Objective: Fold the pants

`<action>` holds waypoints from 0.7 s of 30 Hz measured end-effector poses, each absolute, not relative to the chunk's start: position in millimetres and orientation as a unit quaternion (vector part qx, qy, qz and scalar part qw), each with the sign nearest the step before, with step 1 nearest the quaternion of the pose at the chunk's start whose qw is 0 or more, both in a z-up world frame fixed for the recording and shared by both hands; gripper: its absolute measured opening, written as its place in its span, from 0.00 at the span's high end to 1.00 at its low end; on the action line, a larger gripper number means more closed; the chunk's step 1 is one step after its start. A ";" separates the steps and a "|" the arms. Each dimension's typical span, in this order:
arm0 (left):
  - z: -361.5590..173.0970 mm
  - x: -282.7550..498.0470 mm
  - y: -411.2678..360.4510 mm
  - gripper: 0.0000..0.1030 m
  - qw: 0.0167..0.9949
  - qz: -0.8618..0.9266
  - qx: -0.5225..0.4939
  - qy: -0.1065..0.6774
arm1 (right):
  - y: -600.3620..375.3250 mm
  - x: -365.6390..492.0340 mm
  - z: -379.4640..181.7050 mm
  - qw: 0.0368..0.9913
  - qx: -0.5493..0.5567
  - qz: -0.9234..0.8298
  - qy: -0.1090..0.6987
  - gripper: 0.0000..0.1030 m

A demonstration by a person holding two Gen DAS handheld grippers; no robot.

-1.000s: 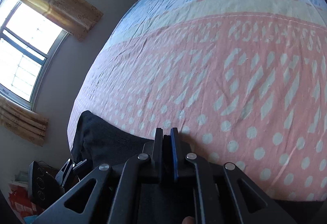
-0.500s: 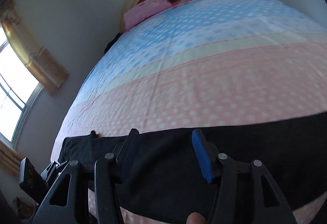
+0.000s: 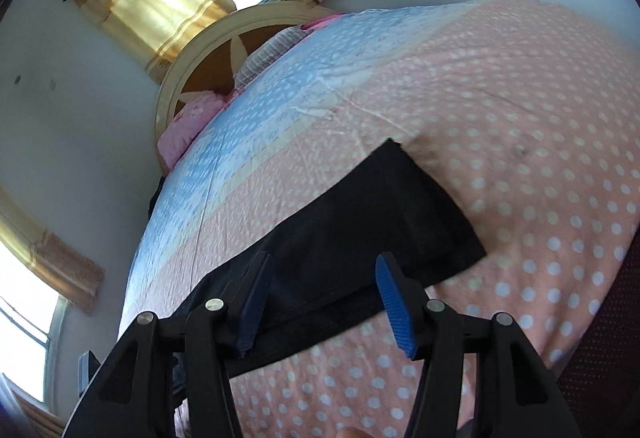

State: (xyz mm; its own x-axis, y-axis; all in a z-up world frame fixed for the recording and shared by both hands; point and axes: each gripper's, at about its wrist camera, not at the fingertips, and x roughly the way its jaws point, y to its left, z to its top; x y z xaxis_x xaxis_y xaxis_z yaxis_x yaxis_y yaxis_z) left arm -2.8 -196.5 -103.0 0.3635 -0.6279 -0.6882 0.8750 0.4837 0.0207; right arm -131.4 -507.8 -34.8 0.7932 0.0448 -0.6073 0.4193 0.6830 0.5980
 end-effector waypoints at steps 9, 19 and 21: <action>-103.9 10.1 -222.9 0.45 0.799 -0.464 0.214 0.317 | -536.8 -143.6 -53.8 0.847 0.414 -0.142 0.302 0.46; -106.9 21.5 -234.8 0.70 0.788 -0.466 0.218 0.337 | -547.2 -128.5 -85.0 0.825 0.436 -0.148 0.327 0.85; -107.2 25.4 -235.8 0.90 0.783 -0.469 0.215 0.346 | -548.8 -124.3 -83.1 0.831 0.427 -0.148 0.324 0.92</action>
